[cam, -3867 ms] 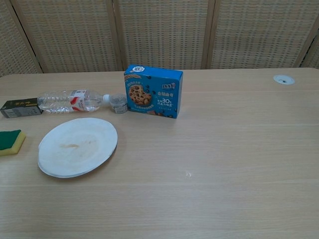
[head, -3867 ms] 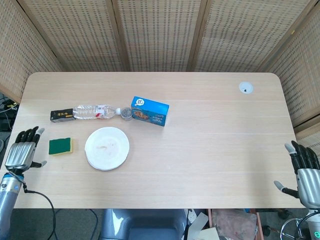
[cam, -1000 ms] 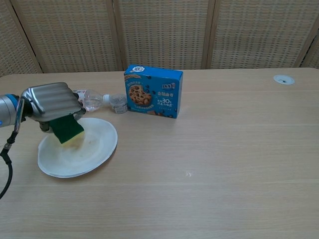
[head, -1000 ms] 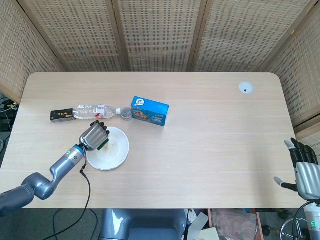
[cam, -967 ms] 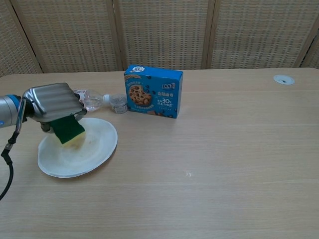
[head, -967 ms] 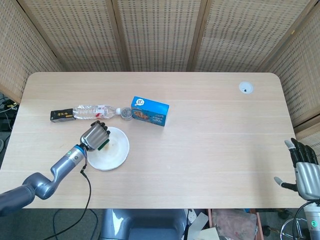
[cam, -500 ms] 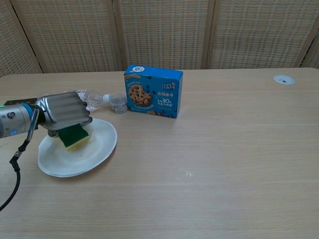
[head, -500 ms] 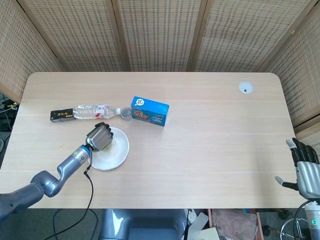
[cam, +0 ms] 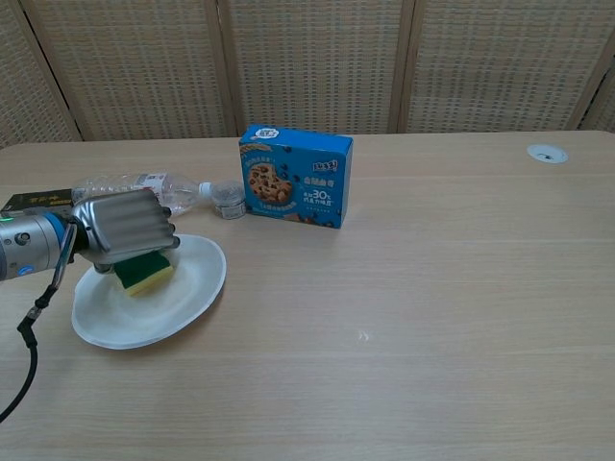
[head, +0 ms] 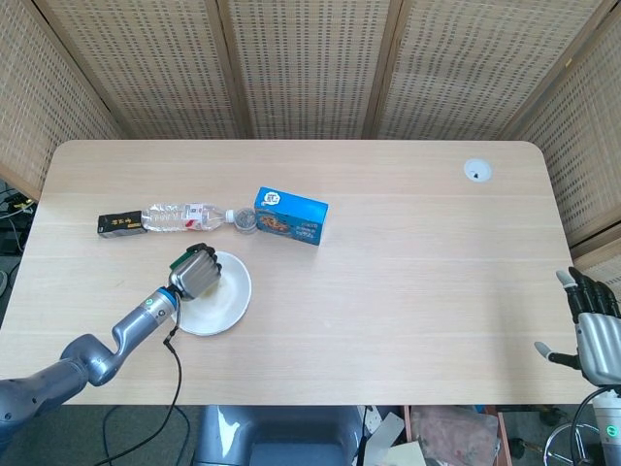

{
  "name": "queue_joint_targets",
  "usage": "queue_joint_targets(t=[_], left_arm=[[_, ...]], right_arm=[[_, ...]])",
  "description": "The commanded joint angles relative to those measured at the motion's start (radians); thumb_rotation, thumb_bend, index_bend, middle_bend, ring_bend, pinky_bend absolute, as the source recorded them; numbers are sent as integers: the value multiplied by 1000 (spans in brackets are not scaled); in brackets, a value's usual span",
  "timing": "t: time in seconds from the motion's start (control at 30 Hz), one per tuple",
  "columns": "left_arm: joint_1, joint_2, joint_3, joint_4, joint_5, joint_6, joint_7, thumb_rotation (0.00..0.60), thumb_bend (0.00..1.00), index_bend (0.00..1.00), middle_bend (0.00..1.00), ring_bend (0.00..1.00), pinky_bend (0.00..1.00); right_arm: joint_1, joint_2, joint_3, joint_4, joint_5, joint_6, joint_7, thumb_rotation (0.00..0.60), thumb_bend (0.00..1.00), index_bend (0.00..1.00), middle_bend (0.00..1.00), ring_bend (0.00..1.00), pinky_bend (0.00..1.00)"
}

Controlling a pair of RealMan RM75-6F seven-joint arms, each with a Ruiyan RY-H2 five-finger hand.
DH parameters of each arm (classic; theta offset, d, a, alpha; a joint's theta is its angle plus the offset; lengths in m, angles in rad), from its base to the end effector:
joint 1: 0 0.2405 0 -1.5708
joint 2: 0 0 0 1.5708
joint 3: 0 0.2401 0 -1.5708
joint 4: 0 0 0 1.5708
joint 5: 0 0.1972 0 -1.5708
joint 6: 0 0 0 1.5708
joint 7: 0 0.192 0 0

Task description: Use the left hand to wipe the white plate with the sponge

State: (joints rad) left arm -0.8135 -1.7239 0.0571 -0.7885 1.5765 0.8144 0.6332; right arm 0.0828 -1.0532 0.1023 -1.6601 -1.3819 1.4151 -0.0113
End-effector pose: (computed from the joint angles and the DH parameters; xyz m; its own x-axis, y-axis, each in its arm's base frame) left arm -0.2032 0.3984 -0.0701 0.9695 -0.2267 0.0929 -0.0643 -0.6013 -0.7964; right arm -0.3069 -0.2349 0.1852 0.4022 -0.0201 0.9153 -0.9099 0.1024 0.4020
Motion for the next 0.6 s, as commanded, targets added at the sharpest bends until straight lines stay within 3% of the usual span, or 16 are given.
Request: queue_joint_targets(t=[0.03, 0.3, 0.6], left_arm=[[2, 18, -11, -15, 3, 36, -28, 600, 323, 592, 461, 338, 468], [-7, 126, -65, -155, -10, 116, -66, 600, 322, 592, 461, 338, 468], [-16, 83, -62, -166, -45, 49, -36, 600, 322, 592, 461, 338, 468]], right_arm=[[-1, 1, 0, 0, -1, 2, 3, 600, 0, 0, 0, 0, 0], [-2, 5, -1, -4, -7, 6, 10, 600, 0, 0, 0, 0, 0], [-2, 5, -2, -5, -7, 5, 9, 600, 0, 0, 0, 0, 0]])
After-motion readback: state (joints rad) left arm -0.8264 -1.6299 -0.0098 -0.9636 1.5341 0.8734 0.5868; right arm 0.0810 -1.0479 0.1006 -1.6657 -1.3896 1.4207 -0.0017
